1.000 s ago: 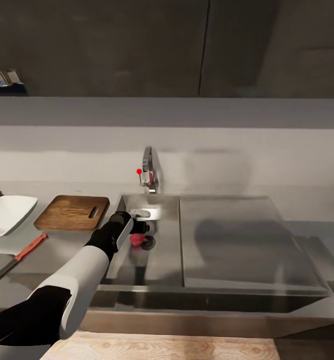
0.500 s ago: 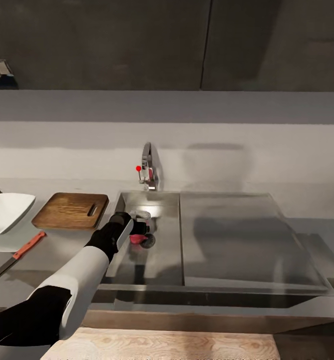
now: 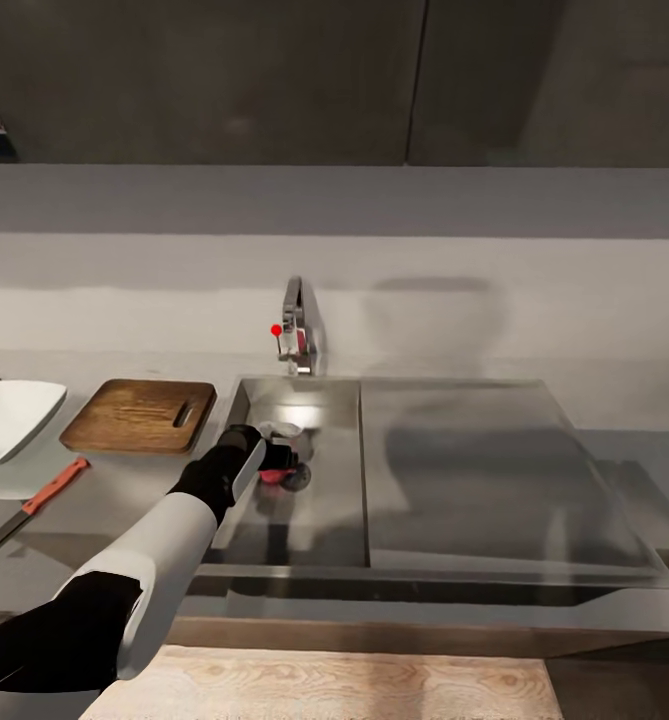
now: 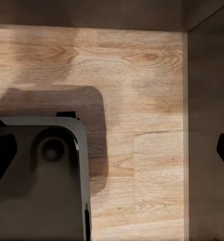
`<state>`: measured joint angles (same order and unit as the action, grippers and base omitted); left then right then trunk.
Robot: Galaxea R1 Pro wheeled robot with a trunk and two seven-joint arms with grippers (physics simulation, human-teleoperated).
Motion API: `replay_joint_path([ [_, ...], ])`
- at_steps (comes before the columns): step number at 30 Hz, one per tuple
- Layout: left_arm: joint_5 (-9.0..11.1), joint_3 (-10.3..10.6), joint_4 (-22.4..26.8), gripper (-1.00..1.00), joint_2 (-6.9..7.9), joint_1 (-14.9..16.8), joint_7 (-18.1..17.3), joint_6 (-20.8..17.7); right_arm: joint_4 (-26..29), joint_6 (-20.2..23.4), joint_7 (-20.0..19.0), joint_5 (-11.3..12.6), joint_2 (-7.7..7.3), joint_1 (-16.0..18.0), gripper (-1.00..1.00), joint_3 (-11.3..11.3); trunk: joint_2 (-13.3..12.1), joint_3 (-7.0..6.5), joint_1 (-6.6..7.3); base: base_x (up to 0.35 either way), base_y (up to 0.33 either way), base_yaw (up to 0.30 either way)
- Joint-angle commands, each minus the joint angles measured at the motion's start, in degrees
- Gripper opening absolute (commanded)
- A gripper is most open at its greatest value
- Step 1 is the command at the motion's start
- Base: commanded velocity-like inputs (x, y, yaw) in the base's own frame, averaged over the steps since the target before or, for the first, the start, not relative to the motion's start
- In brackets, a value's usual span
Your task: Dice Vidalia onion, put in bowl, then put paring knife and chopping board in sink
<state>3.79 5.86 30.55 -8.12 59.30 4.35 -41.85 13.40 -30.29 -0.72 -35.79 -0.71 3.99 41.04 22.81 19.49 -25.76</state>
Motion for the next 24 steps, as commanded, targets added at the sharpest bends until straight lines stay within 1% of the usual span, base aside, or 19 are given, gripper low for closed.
replay_joint_path([
  [1,0.4,0.3,0.0,1.00,0.03,0.0,0.5,-0.3,0.0,-0.3,-0.1,-0.5,0.01,0.1,1.00,0.5,0.1,0.19,-0.03,0.000,0.000,0.000],
  [16,0.3,0.3,-0.9,1.00,0.03,-0.1,0.6,-0.2,0.0,-0.2,-0.1,-0.6,0.05,0.1,1.00,0.3,0.1,1.58,-0.03,0.000,0.000,0.000],
  [20,0.3,0.4,-0.6,1.00,-0.02,-0.1,0.6,-0.3,0.0,-0.2,-0.2,-0.7,-0.32,0.1,1.00,0.4,0.1,1.68,-0.03,0.000,0.000,0.000],
  [24,0.3,0.6,-0.6,1.00,-0.10,-0.1,0.6,-0.3,0.0,-0.3,-0.2,-0.6,-0.27,0.1,1.00,0.3,0.1,1.69,-0.03,0.000,0.000,0.000],
])
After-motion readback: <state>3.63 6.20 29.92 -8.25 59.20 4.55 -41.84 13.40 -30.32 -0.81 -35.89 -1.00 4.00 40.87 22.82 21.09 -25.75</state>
